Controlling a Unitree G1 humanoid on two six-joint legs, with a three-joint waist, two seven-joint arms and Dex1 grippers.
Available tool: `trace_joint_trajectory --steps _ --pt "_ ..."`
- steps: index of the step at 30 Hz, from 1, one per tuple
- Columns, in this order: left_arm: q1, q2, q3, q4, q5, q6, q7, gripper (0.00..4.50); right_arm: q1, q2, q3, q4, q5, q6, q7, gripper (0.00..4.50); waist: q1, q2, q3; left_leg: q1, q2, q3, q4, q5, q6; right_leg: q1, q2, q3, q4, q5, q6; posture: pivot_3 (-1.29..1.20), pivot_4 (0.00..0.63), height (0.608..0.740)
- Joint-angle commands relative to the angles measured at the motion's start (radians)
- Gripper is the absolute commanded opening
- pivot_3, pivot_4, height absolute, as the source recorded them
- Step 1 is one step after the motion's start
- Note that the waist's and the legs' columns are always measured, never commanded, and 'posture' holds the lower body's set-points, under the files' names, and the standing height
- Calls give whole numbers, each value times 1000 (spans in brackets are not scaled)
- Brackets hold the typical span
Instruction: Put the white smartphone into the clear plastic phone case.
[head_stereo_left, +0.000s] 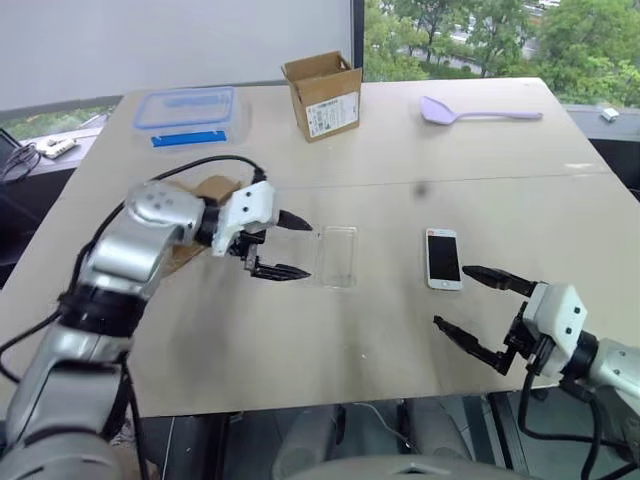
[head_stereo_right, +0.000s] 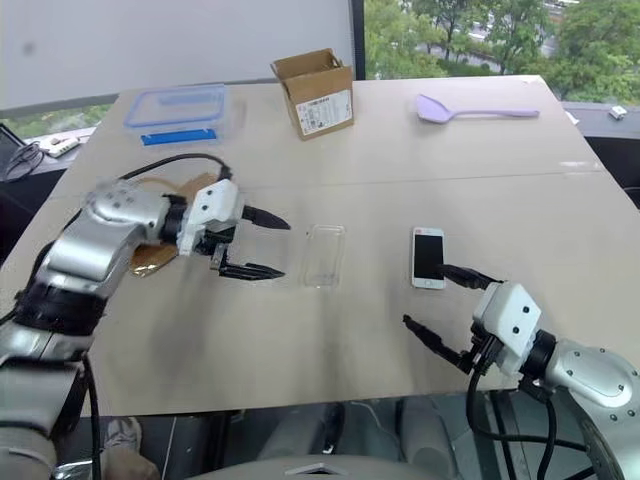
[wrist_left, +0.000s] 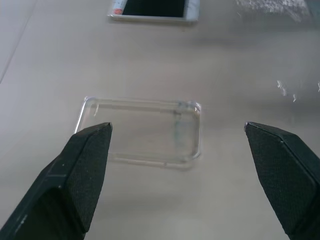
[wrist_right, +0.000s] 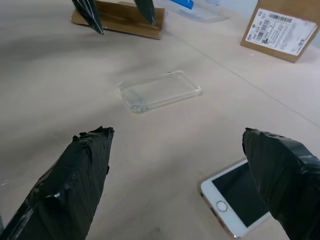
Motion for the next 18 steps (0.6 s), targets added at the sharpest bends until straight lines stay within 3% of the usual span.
trace_joint_trajectory --steps 1,9,18 --pt "-77 -52 -134 126 52 -195 -107 4386 24 10 -25 -52 -9 -24 -22 4500 1 0 0 0 0 0 0 0 0 0 0 0 0 0 0 0 150 740" --pt "-181 -109 -349 404 86 -537 -110 4386 101 33 -30 -107 -43 -34 -63 4500 -19 -1 1 -1 1 0 0 -1 1 -2 0 1 0 0 0 0 150 740" --pt "-390 -192 -453 800 190 -888 -110 4386 128 45 -23 -125 -65 -34 -78 4500 -16 -2 1 -1 -1 -1 4 -2 5 0 0 -1 1 0 1 0 150 740"
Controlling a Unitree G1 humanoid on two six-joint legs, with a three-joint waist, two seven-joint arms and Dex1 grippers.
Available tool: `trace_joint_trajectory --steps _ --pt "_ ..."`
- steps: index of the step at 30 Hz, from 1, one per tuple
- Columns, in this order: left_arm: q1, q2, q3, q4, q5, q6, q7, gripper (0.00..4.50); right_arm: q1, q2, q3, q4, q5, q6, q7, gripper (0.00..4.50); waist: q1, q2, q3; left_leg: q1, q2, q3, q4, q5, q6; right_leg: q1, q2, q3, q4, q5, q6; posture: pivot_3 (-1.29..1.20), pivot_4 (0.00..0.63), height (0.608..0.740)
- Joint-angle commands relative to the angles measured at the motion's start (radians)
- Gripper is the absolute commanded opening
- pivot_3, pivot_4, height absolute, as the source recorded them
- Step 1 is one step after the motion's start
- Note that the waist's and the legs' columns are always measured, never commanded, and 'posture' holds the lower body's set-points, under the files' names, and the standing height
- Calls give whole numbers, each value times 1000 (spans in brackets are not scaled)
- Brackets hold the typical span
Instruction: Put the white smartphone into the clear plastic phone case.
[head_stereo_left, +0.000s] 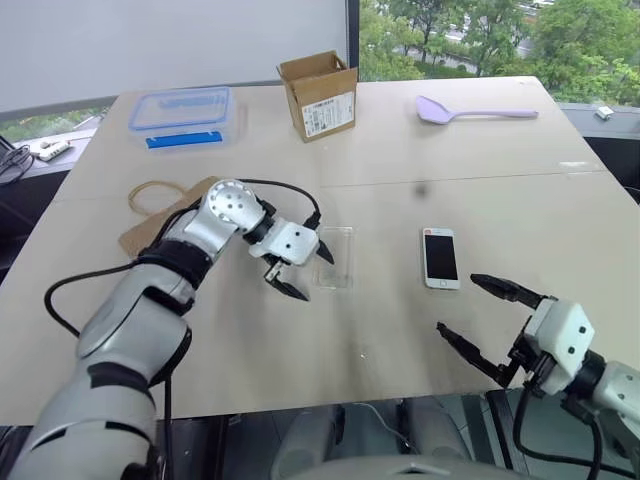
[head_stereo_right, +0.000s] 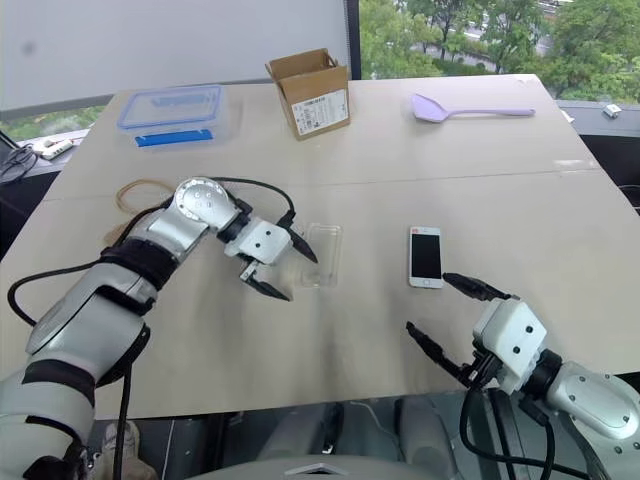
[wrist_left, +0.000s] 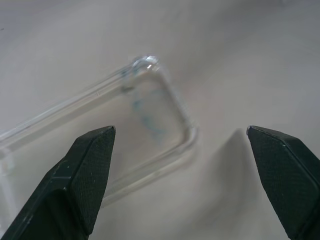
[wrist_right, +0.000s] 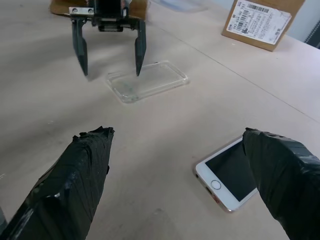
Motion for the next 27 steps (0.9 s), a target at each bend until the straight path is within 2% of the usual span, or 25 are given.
trace_joint_trajectory --steps 1,5,8,12,13,16,19,22,25,27 --pt "-66 -26 -26 125 68 -152 -5 4386 -1 4 -7 -37 -6 -21 -8 4500 -1 0 0 0 0 0 0 0 0 0 0 0 0 0 0 0 150 740" --pt "-96 -71 -20 226 152 -279 -5 4386 -5 3 -3 -39 -9 -19 -11 4500 -2 0 0 0 0 0 0 0 0 0 0 0 0 0 0 0 150 740" --pt "-98 -111 -8 279 228 -362 10 3593 -6 1 -9 -37 -7 -18 -9 4500 1 1 -1 1 0 0 0 0 0 1 0 0 0 0 0 0 150 740" --pt "-94 -129 -1 323 307 -412 31 1697 -1 5 -9 -43 -13 -18 -13 4500 10 2 -2 12 -1 1 0 0 1 13 0 -1 0 -3 4 0 150 740" --pt "-92 -133 7 329 310 -412 24 1439 0 6 -9 -45 -15 -18 -15 4500 11 2 -2 15 0 1 0 0 1 16 0 -2 0 -4 6 0 150 740" --pt "-81 -146 21 334 243 -313 -2 151 6 10 -4 -49 -21 -18 -21 4500 10 1 -2 23 0 -1 0 0 2 25 0 -1 1 -5 8 0 150 740" --pt "-72 -128 -12 291 162 -240 -5 67 5 13 9 -49 -32 -20 -27 4500 4 1 -2 25 0 -3 0 0 2 26 0 -1 0 -6 9 0 150 740" --pt "-50 -66 -86 146 5 -74 -5 67 -4 16 23 -46 -42 -19 -32 4500 -1 1 -2 24 0 -3 -1 -1 2 25 0 -1 0 -6 9 0 150 740" --pt "-21 20 -126 -65 -115 153 -5 67 -9 17 27 -43 -43 -20 -31 4500 -3 0 -1 16 0 -4 0 -1 2 17 0 -1 1 -5 7 0 150 740" --pt "11 66 -100 -224 -126 363 -5 67 -12 17 29 -39 -43 -20 -29 4500 -5 0 0 15 0 -4 -1 -1 2 15 0 0 1 -3 4 0 150 740"
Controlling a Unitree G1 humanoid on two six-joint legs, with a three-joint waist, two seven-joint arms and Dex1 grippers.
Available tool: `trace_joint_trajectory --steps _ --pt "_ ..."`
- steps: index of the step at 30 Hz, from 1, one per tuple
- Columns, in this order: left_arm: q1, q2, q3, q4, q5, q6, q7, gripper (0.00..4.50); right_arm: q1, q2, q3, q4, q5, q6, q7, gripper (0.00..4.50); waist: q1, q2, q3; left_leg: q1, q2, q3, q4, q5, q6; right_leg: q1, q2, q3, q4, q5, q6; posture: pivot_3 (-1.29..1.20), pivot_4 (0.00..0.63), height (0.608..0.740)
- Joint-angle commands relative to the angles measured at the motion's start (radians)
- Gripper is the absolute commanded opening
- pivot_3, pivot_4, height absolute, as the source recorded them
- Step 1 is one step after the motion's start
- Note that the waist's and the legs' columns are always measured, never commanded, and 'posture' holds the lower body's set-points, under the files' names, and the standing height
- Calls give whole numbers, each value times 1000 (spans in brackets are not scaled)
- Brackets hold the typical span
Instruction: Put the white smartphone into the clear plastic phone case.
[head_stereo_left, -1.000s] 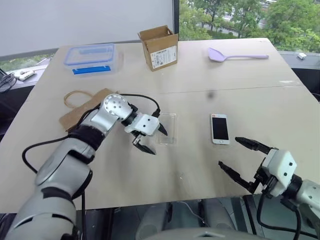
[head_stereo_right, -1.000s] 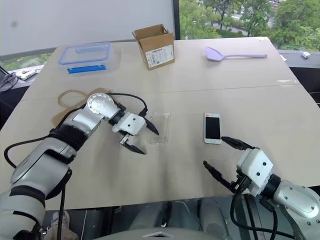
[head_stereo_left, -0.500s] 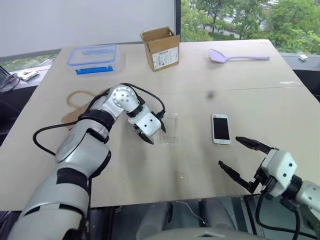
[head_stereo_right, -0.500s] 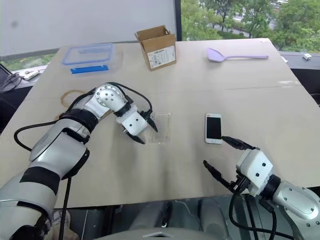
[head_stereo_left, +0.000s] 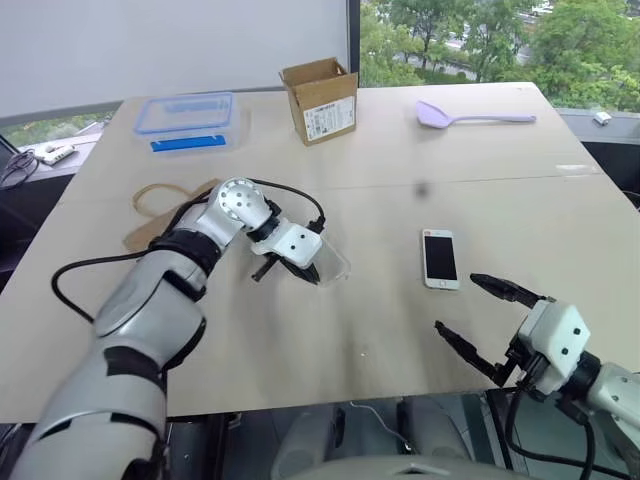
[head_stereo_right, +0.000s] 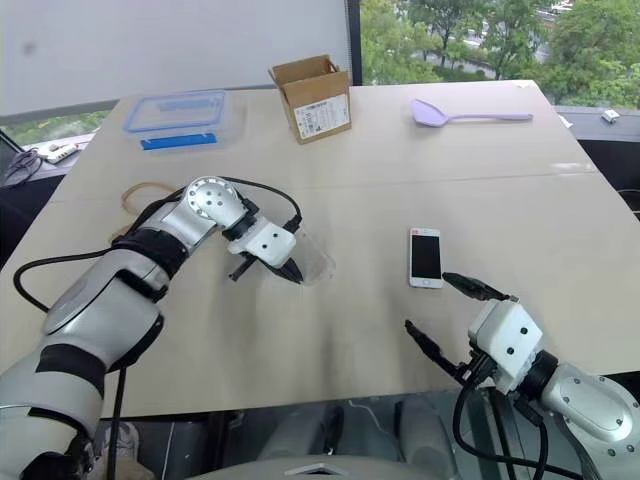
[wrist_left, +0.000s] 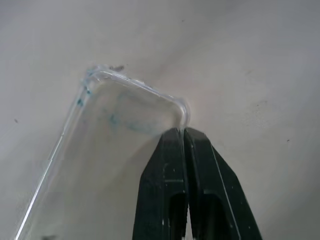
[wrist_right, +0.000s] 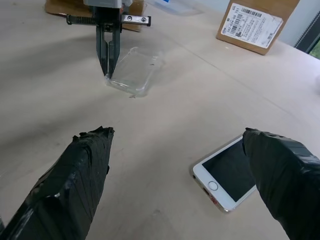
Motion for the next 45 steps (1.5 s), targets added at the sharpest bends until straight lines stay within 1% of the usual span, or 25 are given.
trace_joint_trajectory --steps 1,2,4,6,8,11,14,18,23,25,27,28,29,30,31,32,33,34,35,36,37,38,40,45 --pt "38 63 35 -279 -57 339 -4 67 -9 2 5 -30 0 -18 -4 4500 0 0 0 0 0 0 -1 0 0 -1 0 0 0 0 0 0 150 740" --pt "59 72 56 -349 -51 414 -4 67 -11 2 6 -29 0 -17 -4 4500 0 0 0 -1 0 1 -1 0 0 -1 0 1 0 0 0 0 150 740" --pt "98 85 77 -517 -20 631 42 67 -19 1 10 -25 -1 -15 -4 4500 0 0 0 -1 0 2 -2 0 1 -2 0 1 -2 0 0 0 150 740" --pt "134 70 83 -686 -4 857 109 67 -26 -1 11 -26 1 -11 -3 4500 0 0 0 -1 0 2 -3 -1 1 -3 0 1 -2 0 0 0 150 740" --pt "158 36 94 -768 17 963 161 67 -29 -4 7 -27 5 -6 -2 4500 3 0 1 -2 0 2 -3 -1 1 -3 0 1 -2 -1 0 0 150 740" --pt "174 -44 105 -782 76 1033 259 67 -25 -9 -4 -29 10 -3 2 4500 7 0 1 -1 0 2 -3 -1 1 -3 0 1 -2 -1 0 0 150 740" --pt "150 -172 113 -741 95 1144 341 67 -25 -12 -7 -29 12 2 3 4500 6 -1 1 -1 0 2 -3 -1 1 -2 0 2 -1 -1 0 0 150 740" --pt "133 -313 118 -655 139 1171 431 67 -23 -21 -11 -40 -17 25 -20 4500 8 -1 1 -1 0 3 -2 -1 1 -2 0 2 -2 -2 3 0 150 740" --pt "119 -377 125 -596 170 1154 459 67 -14 -37 -20 -65 -6 114 -42 4500 10 -1 1 -1 0 3 -3 0 0 -2 -1 3 -2 -2 2 0 150 740" --pt "118 -395 133 -600 170 1170 464 67 -18 -44 -23 -83 -30 188 -81 4500 13 -1 1 -1 0 3 -3 0 0 -2 -1 3 -2 -2 2 0 150 740" --pt "125 -404 152 -631 149 1211 457 67 -41 -43 -22 -87 -1 264 -102 4500 17 -1 1 -1 0 3 -2 0 0 -2 -1 3 -3 -2 2 0 150 740" --pt "131 -406 169 -660 129 1249 454 608 -59 -36 -25 -80 26 298 -111 4500 17 -1 1 -1 0 3 -2 0 0 -2 -1 3 -3 -2 3 0 150 740" --pt "138 -395 185 -696 115 1280 451 905 -80 -26 -30 -68 36 331 -129 4500 17 -1 1 -1 0 3 -2 0 0 -2 -1 3 -3 -2 3 0 150 740" --pt "144 -384 199 -725 105 1305 452 1328 -98 -14 -36 -56 50 362 -147 4500 17 -1 1 -2 0 4 -2 -1 0 -3 -1 3 -3 -2 2 0 150 740" --pt "152 -352 236 -773 84 1341 448 1790 -122 6 -37 -40 59 391 -173 4500 15 -1 1 -2 0 3 -3 0 0 -3 -1 3 -3 -2 2 0 150 740" --pt "163 -313 278 -820 62 1358 440 1916 -147 25 -32 -26 63 422 -200 4500 12 -1 1 -2 0 4 -3 -1 0 -3 -1 3 -2 -2 2 0 150 740" --pt "174 -286 317 -859 40 1368 434 2086 -169 39 -25 -16 63 451 -224 4500 -3 -2 2 -2 0 4 -3 0 0 -3 -1 3 -2 -1 1 0 150 740" --pt "203 -243 374 -918 -3 1375 420 2497 -207 54 -5 5 49 493 -257 4500 -3 -1 2 -4 2 6 -5 2 -4 -9 0 7 -1 0 0 0 150 740" --pt "224 -216 409 -955 -32 1377 412 2866 -232 61 9 17 39 522 -278 4500 -7 -1 2 -5 2 7 -5 2 -5 -11 -1 7 1 0 -1 0 150 740" --pt "249 -193 442 -990 -57 1368 408 3372 -255 67 23 32 29 551 -299 4500 -9 -1 2 -6 2 8 -5 2 -5 -13 0 9 1 0 -1 0 150 740" --pt "298 -170 508 -1025 -93 1349 414 3743 -298 79 52 64 19 573 -315 4500 -8 0 1 -7 2 8 -5 3 -6 -15 -1 9 2 0 -1 0 150 740" --pt "346 -157 564 -1048 -119 1313 422 3743 -339 97 73 93 21 597 -330 4500 -6 0 1 -8 2 8 -5 3 -6 -15 -1 9 2 0 -1 0 150 740" --pt "419 -121 617 -1076 -121 1259 447 3743 -406 129 102 139 23 641 -354 4500 3 0 2 -8 1 8 -5 3 -6 -15 -1 9 1 0 -1 0 150 740" --pt "581 -124 757 -1130 -160 1106 515 3743 -595 220 180 301 -19 723 -432 4500 9 0 2 -10 0 7 -4 3 -6 -16 -2 7 -1 1 -2 0 150 740"
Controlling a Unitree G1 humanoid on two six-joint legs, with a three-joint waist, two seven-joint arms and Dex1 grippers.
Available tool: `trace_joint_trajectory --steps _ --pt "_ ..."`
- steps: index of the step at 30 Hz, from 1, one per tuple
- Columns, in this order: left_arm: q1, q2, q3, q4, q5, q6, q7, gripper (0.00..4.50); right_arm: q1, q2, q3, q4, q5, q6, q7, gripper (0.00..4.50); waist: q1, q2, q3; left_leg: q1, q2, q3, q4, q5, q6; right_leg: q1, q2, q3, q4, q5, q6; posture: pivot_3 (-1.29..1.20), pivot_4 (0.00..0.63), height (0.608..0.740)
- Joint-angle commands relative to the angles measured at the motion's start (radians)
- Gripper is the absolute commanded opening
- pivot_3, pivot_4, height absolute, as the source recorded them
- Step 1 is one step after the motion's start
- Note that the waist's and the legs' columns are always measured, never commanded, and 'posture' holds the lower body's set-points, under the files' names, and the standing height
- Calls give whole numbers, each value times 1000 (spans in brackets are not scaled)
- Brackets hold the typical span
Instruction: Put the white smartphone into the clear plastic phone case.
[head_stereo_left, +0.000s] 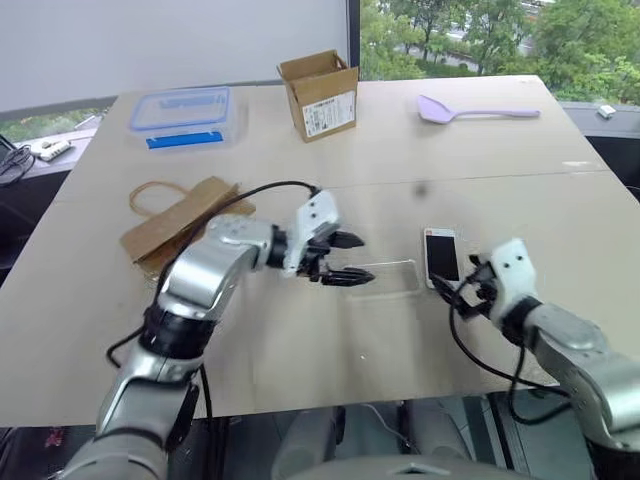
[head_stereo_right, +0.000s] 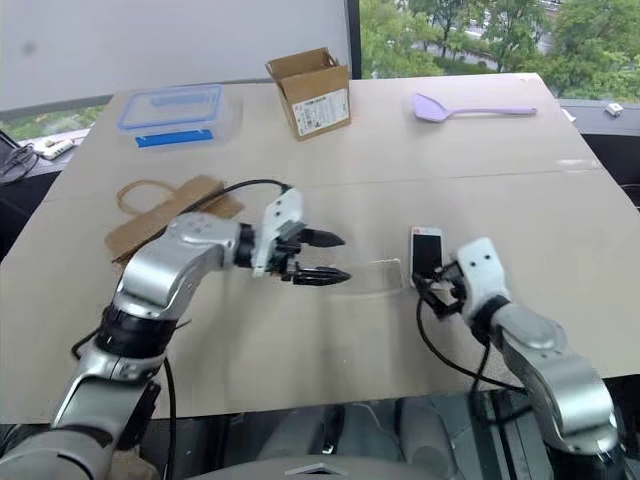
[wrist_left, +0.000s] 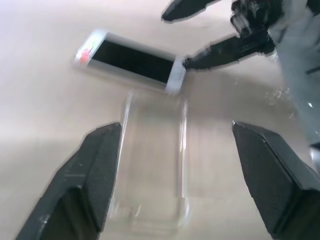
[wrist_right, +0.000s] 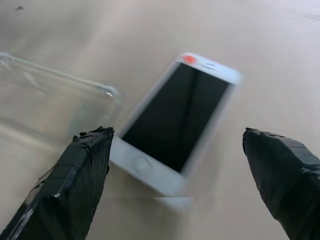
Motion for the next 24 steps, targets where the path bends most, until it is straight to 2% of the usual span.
trace_joint_trajectory --steps 1,7,15,18,24 --pt "78 -8 114 -87 -53 -117 49 3743 -101 51 26 95 -35 63 -71 4500 -2 0 0 0 0 0 0 0 0 0 0 0 0 0 0 0 150 740" --pt "243 6 251 -193 -148 -194 74 3743 -160 34 47 206 -105 114 -114 4500 -4 0 0 -6 0 0 -1 0 0 -6 -1 0 0 0 -1 0 150 740" --pt "403 70 329 -327 -278 -207 52 3743 -159 -44 99 197 -92 207 -63 4500 8 0 -2 -4 -1 -1 0 0 0 -3 -1 -3 -1 1 -1 0 150 740" --pt "439 94 344 -327 -318 -217 24 3743 -146 -74 100 162 -67 283 -38 4500 14 0 -3 -4 -1 -2 0 0 0 -2 -1 -4 -1 1 -1 0 150 740" --pt "462 152 351 -245 -318 -291 -58 3743 -102 -121 20 153 -18 341 19 4500 25 1 -4 -3 -1 -3 0 0 0 0 -1 -6 -3 1 -1 0 150 740"
